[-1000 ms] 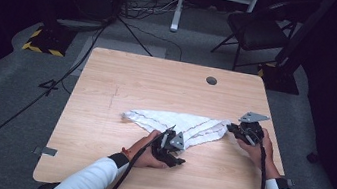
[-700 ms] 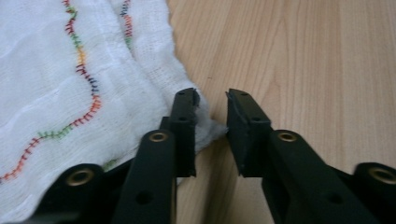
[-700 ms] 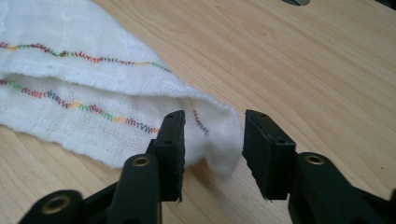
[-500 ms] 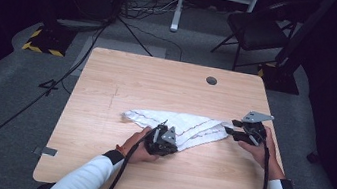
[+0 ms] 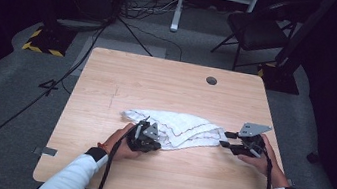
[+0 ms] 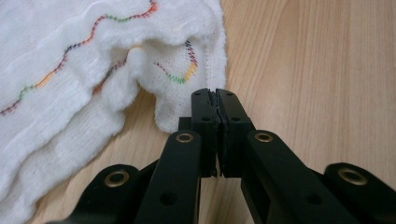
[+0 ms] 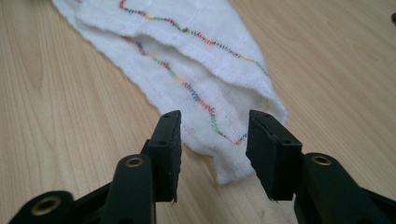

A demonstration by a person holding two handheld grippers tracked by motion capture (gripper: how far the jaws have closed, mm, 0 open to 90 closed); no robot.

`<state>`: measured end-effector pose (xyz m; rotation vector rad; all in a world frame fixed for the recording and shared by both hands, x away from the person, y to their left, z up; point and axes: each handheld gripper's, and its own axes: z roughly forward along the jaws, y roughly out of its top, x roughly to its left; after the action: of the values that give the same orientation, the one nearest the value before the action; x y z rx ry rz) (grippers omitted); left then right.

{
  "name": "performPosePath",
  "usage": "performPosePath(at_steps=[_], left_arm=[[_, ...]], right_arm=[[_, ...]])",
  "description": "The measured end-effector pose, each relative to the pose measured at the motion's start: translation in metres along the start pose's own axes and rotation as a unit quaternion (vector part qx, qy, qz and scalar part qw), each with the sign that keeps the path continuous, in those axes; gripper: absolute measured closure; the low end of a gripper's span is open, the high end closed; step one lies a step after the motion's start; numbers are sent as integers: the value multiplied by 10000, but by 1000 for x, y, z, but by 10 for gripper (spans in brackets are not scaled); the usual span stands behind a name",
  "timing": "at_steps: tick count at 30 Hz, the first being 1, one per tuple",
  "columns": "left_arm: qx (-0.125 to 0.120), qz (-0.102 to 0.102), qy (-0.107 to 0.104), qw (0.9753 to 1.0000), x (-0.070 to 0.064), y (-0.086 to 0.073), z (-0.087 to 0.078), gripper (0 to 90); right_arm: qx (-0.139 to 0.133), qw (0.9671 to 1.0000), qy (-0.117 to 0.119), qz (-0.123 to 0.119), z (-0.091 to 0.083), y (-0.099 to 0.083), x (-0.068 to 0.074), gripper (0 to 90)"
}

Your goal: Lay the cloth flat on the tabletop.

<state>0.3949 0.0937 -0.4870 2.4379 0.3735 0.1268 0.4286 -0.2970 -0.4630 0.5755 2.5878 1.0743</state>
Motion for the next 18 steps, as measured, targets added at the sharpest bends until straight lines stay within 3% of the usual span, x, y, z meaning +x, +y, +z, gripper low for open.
performPosePath(at_steps=[5,10,12,17,18], left_arm=[[-40,-216,69,9997,8,-15,-12,872],[2,-185,129,9997,7,-17,-14,874],[43,-125,169,9998,5,-16,-14,875],[44,-123,178,9998,5,-16,-15,877],[51,-132,198,9997,5,-16,-15,877]], right_arm=[[220,9995,150,-145,17,-1,4,532],[365,9978,432,-340,26,-3,11,548],[375,9977,428,-373,27,-3,12,557],[350,9980,381,-373,29,-6,10,691],[350,9984,294,-322,28,-7,10,764]])
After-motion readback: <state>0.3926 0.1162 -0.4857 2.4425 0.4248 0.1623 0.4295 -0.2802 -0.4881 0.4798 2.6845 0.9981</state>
